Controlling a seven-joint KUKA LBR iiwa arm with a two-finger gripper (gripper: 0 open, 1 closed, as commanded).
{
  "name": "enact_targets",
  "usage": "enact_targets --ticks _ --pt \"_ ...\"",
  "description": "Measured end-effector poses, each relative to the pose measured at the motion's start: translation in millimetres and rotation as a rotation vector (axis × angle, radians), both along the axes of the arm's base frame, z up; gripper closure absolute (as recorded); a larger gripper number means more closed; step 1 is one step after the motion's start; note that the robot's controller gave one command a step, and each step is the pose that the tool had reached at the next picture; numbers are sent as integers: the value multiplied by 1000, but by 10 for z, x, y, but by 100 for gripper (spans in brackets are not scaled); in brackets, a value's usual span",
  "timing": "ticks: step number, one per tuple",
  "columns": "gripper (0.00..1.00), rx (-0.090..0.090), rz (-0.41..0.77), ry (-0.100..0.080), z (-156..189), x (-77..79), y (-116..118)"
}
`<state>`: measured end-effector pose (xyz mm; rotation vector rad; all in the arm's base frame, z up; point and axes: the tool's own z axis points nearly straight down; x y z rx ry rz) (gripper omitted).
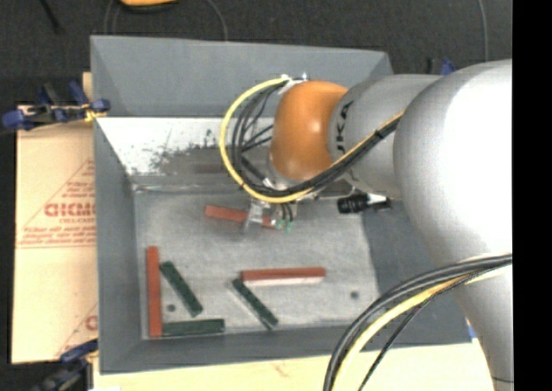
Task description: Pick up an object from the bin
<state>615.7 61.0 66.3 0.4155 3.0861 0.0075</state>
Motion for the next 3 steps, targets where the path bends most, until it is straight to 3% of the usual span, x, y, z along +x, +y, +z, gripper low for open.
enact_targets --ticks 2,3 --pt "100 0 -1 24 138 -31 0" --pt "100 0 -1 24 269 -27 2"
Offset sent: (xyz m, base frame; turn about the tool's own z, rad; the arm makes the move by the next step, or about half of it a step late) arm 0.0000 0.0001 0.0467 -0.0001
